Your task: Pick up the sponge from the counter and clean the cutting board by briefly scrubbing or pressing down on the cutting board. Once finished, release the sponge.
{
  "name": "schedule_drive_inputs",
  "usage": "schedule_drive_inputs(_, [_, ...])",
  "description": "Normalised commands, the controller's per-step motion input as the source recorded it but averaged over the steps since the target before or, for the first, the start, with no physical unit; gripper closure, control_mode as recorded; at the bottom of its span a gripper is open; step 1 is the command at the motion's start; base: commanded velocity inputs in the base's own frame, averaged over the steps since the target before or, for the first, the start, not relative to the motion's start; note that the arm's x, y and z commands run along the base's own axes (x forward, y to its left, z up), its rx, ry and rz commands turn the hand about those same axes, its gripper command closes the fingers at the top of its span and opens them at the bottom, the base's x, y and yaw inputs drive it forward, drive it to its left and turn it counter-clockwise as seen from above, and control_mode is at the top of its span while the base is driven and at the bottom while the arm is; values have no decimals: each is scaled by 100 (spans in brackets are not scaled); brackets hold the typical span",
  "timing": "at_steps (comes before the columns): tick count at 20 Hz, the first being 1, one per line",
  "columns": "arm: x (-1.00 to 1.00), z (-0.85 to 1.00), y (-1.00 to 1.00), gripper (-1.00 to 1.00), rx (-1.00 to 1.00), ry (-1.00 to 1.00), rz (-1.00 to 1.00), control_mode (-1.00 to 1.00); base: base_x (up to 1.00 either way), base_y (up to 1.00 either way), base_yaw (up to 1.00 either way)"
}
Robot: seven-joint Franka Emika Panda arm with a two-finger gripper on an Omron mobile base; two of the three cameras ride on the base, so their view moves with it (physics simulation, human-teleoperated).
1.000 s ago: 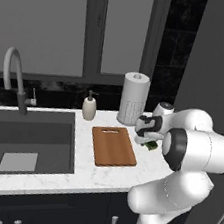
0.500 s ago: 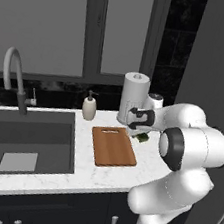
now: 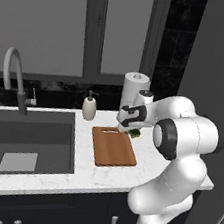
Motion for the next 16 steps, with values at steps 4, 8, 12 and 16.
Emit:
schedule_drive_inputs(4, [23, -21, 31, 100, 0, 0, 0, -100, 0, 0, 0])
schedule_drive_inputs(8, [40, -19, 7, 100, 0, 0, 0, -100, 0, 0, 0])
schedule_drive_inputs(12, [25, -34, 1, 100, 0, 0, 0, -100, 0, 0, 0])
schedule_drive_inputs(16, [5, -40, 0, 100, 0, 0, 0, -100, 0, 0, 0])
